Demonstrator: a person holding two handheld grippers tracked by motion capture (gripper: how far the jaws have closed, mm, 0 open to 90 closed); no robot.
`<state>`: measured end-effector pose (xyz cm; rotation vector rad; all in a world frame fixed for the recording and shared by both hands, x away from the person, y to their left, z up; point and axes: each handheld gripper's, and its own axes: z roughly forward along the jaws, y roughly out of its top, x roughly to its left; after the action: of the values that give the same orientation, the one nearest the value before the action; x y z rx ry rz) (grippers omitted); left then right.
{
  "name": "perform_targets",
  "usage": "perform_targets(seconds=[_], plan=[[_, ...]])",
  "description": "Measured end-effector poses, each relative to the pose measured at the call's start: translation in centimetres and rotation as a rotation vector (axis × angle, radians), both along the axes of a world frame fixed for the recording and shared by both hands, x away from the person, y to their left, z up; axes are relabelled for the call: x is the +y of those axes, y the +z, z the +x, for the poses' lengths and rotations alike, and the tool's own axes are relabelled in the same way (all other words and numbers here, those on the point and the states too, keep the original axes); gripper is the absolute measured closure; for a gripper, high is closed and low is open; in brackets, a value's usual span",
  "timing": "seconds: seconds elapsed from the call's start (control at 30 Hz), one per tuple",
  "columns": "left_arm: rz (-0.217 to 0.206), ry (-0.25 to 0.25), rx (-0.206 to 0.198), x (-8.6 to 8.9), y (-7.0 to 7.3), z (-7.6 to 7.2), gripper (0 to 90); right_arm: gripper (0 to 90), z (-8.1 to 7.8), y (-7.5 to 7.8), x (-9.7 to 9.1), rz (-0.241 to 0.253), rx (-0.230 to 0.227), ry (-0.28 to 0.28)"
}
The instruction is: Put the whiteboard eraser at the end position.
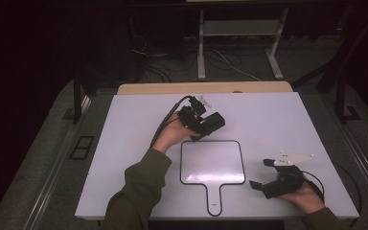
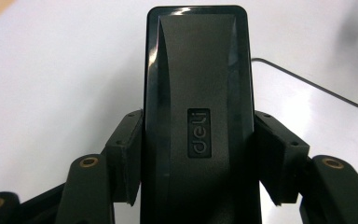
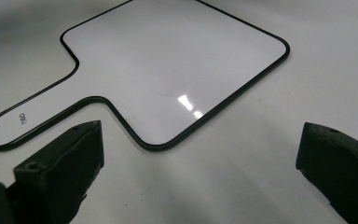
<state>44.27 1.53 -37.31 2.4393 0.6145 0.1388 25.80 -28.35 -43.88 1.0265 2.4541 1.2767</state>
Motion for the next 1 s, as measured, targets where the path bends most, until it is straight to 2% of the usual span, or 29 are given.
perform_targets(seconds=[0.13, 0.2, 0.3, 0.4, 0.6, 0.67, 0.8, 0.9, 1.0], plan=[[0.025, 0.006, -0.003, 0.1, -0.2, 1.6, 38.9, 0.0, 0.0, 0.0, 0.0, 0.003, 0.003, -0.001], [0.014, 0.026, -0.001, -0.2, -0.5, 2.3, 38.9, 0.0, 0.0, 0.0, 0.0, 0.005, 0.001, -0.003], [0.037, 0.034, 0.001, -0.5, -1.1, 3.3, 38.8, 0.0, 0.0, 0.0, -0.1, 0.009, -0.002, 0.002], [0.032, 0.045, 0.007, -0.9, -1.8, 4.0, 38.8, 0.0, 0.0, 0.0, -0.1, 0.010, -0.004, 0.001], [0.085, 0.055, 0.015, -2.1, -3.2, 5.1, 38.8, 0.0, -0.1, 0.0, -0.2, 0.019, -0.001, -0.002], [0.062, 0.070, 0.016, -2.3, -3.7, 5.3, 38.8, 0.0, -0.1, 0.0, -0.3, 0.018, -0.002, -0.002], [0.079, 0.087, 0.009, -2.8, -4.3, 5.8, 38.8, 0.0, -0.1, 0.0, -0.3, 0.019, -0.004, 0.000], [0.090, 0.099, 0.021, -3.0, -4.5, 6.1, 38.7, 0.0, -0.1, 0.1, -0.3, 0.020, -0.003, -0.001], [0.088, 0.122, 0.018, -3.2, -5.2, 6.2, 38.5, 0.0, -0.1, 0.1, -0.3, 0.021, -0.003, -0.001]])
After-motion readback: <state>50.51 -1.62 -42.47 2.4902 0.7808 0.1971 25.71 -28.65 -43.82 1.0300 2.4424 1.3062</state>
